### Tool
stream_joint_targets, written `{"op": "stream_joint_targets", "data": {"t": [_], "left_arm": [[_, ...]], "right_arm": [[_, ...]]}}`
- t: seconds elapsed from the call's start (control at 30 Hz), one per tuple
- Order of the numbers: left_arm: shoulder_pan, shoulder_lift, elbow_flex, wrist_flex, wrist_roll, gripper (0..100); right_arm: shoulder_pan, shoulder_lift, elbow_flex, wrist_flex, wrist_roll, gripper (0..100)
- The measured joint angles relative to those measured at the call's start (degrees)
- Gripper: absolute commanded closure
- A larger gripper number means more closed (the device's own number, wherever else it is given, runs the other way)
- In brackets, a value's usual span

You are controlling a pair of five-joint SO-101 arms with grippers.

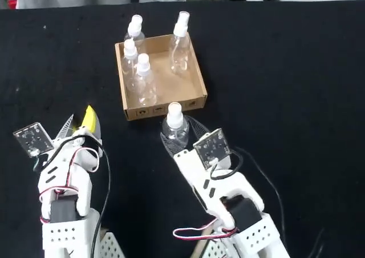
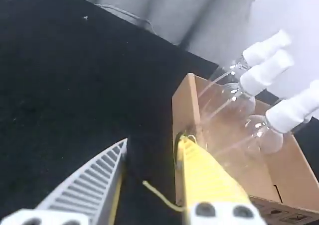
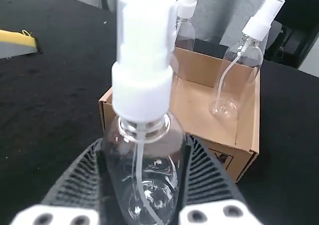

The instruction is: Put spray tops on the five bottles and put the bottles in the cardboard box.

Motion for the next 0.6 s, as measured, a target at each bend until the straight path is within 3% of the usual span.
{"op": "stream_joint_targets", "data": {"t": [0.23, 0.6], "left_arm": [[0.0, 0.0, 0.0, 6.07, 0.0, 85], [0.0, 0.0, 0.0, 6.77, 0.0, 85]], "right_arm": [[3.25, 0.0, 0.0, 0.0, 0.0, 98.7], [4.92, 0.0, -1.93, 0.0, 0.09, 98.7]]}}
